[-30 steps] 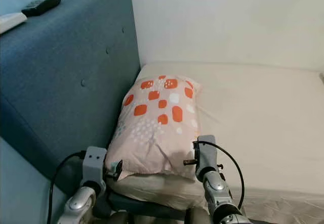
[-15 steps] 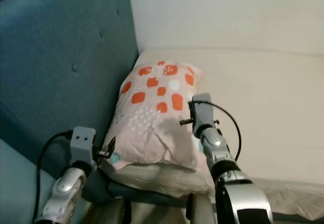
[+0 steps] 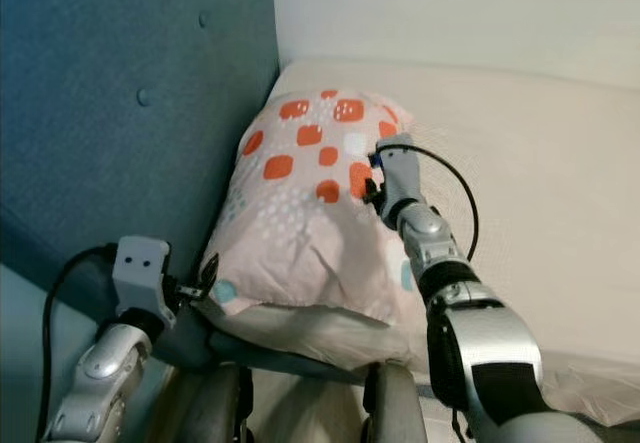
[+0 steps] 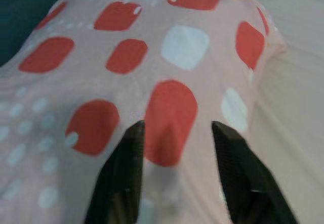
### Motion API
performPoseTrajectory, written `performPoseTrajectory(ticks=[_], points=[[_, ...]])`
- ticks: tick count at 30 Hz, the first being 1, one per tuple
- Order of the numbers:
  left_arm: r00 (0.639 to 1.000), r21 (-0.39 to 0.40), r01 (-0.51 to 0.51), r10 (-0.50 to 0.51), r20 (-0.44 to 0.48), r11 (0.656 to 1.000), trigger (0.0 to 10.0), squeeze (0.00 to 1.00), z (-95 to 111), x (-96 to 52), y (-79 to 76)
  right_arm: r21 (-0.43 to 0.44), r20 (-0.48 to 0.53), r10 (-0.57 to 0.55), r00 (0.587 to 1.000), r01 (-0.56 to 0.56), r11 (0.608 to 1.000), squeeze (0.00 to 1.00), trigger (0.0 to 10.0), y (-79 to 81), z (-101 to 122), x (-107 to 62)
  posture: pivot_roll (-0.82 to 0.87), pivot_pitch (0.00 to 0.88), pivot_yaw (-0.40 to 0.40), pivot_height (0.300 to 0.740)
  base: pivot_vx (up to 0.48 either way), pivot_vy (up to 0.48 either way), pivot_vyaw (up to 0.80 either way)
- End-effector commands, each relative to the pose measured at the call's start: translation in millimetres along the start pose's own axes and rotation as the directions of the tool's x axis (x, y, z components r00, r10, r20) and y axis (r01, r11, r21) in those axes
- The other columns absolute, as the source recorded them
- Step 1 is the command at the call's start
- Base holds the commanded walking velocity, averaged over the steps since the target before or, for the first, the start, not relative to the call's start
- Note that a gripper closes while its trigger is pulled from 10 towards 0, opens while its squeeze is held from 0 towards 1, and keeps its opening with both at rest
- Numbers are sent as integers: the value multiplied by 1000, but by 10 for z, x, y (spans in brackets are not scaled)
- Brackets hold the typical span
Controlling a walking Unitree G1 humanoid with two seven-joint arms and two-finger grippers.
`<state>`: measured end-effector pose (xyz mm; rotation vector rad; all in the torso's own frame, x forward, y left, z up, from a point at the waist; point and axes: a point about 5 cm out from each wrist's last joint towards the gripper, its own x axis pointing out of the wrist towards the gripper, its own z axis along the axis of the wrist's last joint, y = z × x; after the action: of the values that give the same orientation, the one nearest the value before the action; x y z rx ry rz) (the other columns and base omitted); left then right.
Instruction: Clean up the room
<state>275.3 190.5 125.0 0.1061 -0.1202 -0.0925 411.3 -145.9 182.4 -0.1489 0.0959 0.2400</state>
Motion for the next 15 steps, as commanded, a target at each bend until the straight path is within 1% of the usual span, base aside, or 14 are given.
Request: performPoseTrajectory(ticks=[1, 2, 7, 10, 11, 12, 13, 15], points=[[1000, -7, 20, -20, -19, 1000, 10000, 0, 0, -45, 19, 13, -51, 0, 999, 0, 1000, 1000, 10000, -11, -53, -4, 183, 337, -87, 608, 0, 0, 0], [999, -11, 42, -42, -9, 999, 10000, 0, 47, -42, 1, 14, -65, -2, 998, 3, 1000, 1000, 10000, -15, -35, 4, 186, 341, -85, 608, 0, 0, 0], [997, -14, 71, -71, 1, 997, 10000, 0, 129, -43, -20, 32, -79, -4, 997, 6, 999, 1000, 10000, -23, 1, 14, 197, 355, -82, 608, 0, 0, 0], [995, 7, 101, -101, 8, 995, 10000, 0, 244, -71, -22, 98, -98, -3, 995, 13, 995, 1000, 10000, -19, 29, 26, 224, 374, -76, 608, 0, 0, 0], [995, 7, 101, -101, 8, 995, 10000, 0, 244, -71, -22, 98, -98, -3, 995, 13, 995, 1000, 10000, -19, 29, 26, 224, 374, -76, 608, 0, 0, 0], [994, 13, 108, -108, 5, 994, 10000, 0, 262, -84, -18, 101, -120, -4, 993, 16, 995, 1000, 10000, -4, -3, 25, 228, 376, -75, 608, 0, 0, 0], [994, 14, 112, -112, -3, 994, 10000, 0, 281, -103, -16, 114, -140, -8, 990, 24, 993, 0, 10000, 8, -39, 22, 233, 381, -74, 608, 0, 0, 0], [993, 15, 114, -114, -8, 993, 10000, 0, 294, -115, -16, 121, -153, -11, 988, 30, 992, 0, 10000, 15, -62, 20, 234, 382, -74, 608, 0, 0, 0]])
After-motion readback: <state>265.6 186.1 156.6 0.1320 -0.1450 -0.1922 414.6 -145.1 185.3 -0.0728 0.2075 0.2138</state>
